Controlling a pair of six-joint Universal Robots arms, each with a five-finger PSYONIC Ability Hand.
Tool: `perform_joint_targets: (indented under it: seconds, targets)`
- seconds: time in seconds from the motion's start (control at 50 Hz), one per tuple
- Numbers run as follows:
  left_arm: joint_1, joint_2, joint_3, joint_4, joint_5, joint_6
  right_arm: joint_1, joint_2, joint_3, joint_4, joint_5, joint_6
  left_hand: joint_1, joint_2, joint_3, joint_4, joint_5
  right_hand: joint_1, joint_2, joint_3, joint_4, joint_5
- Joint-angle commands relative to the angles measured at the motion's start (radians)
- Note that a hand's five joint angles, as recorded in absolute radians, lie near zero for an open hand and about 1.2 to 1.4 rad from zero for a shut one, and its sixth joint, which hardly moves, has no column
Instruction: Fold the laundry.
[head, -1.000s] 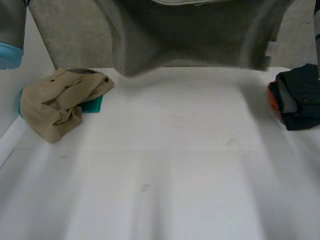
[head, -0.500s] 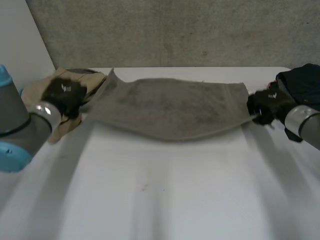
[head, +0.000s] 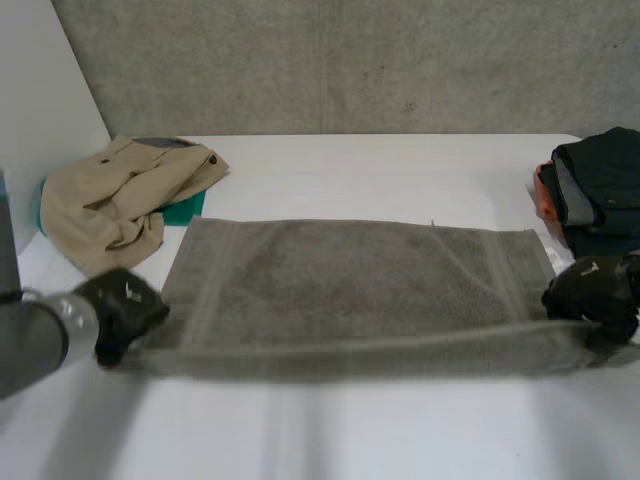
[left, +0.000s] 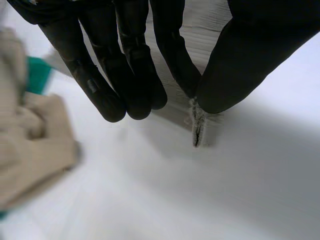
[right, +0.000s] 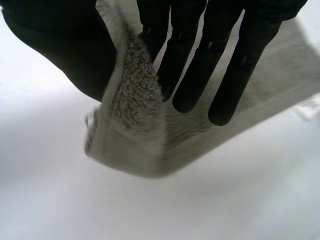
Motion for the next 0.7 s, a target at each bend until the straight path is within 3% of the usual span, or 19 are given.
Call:
perform_joint_targets:
  seconds: [0.02, 0.14, 0.28, 0.52, 0.54, 0.56, 0.58, 0.6, 0.7]
  targets:
    - [-0.047, -0.195, 0.32, 0.109, -0.032, -0.102, 0.046, 0.097, -0.068, -0.269, 0.003, 0.142, 0.245, 0.2, 0.207, 0.202, 0.244, 0.257, 0.219, 0.207, 0.198, 0.216]
    - [-0.124, -0.422, 0.667, 0.143, -0.096, -0.21, 0.098, 0.186, -0.132, -0.519, 0.046, 0.263, 0.245, 0.2, 0.207, 0.202, 0.244, 0.257, 0.219, 0.207, 0.198, 0.216]
    - [-0.187, -0.684, 1.045, 0.137, -0.199, -0.228, 0.149, 0.284, -0.219, -0.758, 0.099, 0.371, 0.245, 0.2, 0.207, 0.202, 0.244, 0.257, 0.219, 0.207, 0.198, 0.216]
    - [-0.222, -0.927, 1.39, 0.154, -0.23, -0.153, 0.2, 0.47, -0.426, -0.884, 0.191, 0.406, 0.245, 0.2, 0.207, 0.202, 0.244, 0.257, 0.219, 0.207, 0.198, 0.216]
    - [-0.225, -0.934, 1.396, 0.157, -0.23, -0.153, 0.203, 0.484, -0.443, -0.883, 0.205, 0.405, 0.245, 0.2, 0.207, 0.202, 0.244, 0.126, 0.088, 0.076, 0.067, 0.085]
    - [-0.228, -0.939, 1.399, 0.16, -0.23, -0.155, 0.204, 0.493, -0.459, -0.881, 0.219, 0.405, 0.222, 0.177, 0.184, 0.179, 0.221, -0.3, -0.338, -0.35, -0.359, -0.341]
    - [-0.231, -0.939, 1.399, 0.164, -0.232, -0.156, 0.207, 0.504, -0.471, -0.878, 0.233, 0.402, -0.121, -0.166, -0.159, -0.164, -0.122, -0.871, -0.909, -0.921, -0.93, -0.912]
    - [-0.237, -0.937, 1.394, 0.173, -0.238, -0.162, 0.216, 0.516, -0.491, -0.875, 0.263, 0.405, -0.977, -1.021, -1.015, -1.02, -0.978, -0.965, -1.003, -1.015, -1.024, -1.006]
    - [-0.256, -0.893, 1.339, 0.203, -0.278, -0.21, 0.21, 0.476, -0.488, -0.858, 0.293, 0.438, -0.977, -1.021, -1.015, -1.02, -0.978, -0.965, -1.003, -1.015, -1.024, -1.006]
